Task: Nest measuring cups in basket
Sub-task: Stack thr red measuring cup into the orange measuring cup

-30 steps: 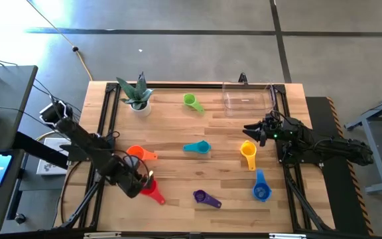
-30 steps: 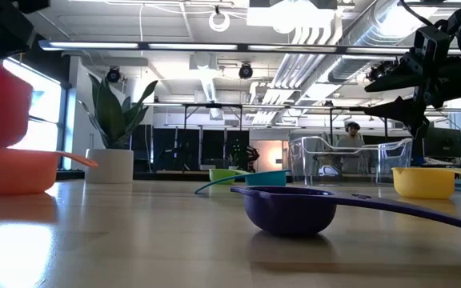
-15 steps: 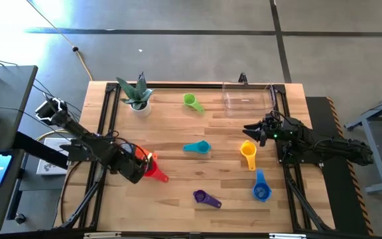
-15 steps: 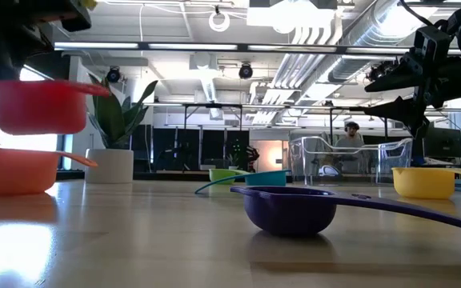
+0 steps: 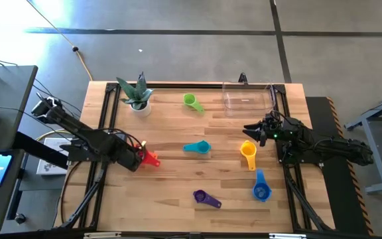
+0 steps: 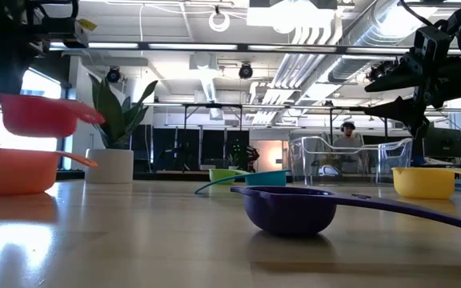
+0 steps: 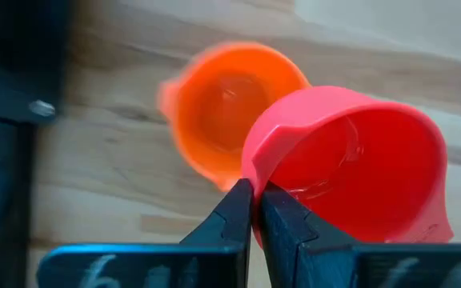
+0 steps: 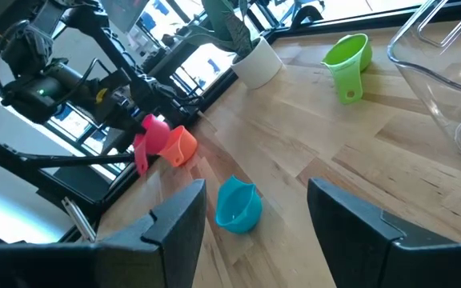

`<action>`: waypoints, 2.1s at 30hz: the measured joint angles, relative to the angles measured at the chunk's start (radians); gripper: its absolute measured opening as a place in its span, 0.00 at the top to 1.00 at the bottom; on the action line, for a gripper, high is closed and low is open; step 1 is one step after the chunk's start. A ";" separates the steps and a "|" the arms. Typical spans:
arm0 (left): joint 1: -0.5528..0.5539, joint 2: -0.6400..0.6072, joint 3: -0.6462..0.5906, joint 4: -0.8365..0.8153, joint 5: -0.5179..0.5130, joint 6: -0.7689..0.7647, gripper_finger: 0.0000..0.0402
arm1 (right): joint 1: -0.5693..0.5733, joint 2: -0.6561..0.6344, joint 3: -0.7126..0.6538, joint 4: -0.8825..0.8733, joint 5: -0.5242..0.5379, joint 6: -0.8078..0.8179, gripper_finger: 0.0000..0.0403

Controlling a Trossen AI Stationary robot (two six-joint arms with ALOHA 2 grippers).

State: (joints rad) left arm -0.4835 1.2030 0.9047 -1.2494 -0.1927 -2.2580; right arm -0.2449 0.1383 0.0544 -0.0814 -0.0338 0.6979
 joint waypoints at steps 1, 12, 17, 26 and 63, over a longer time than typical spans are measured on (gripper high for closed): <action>0.000 -0.011 0.000 -0.027 0.007 -0.008 0.98 | 0.000 0.000 0.000 0.000 0.000 0.000 0.48; 0.031 -0.044 0.000 -0.138 -0.001 -0.018 0.98 | 0.000 0.000 0.000 -0.004 0.000 0.000 0.48; 0.039 -0.026 -0.001 -0.125 -0.019 -0.018 0.98 | 0.000 0.000 0.000 -0.004 0.000 0.000 0.48; 0.039 0.041 -0.001 -0.098 0.006 -0.018 0.98 | 0.000 0.000 0.000 -0.004 -0.002 0.001 0.48; 0.039 0.058 -0.073 0.040 0.023 -0.018 0.84 | 0.000 0.000 0.000 -0.003 -0.004 0.001 0.48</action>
State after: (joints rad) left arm -0.4450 1.2606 0.8318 -1.2099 -0.1692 -2.2761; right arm -0.2448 0.1383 0.0540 -0.0845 -0.0376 0.6990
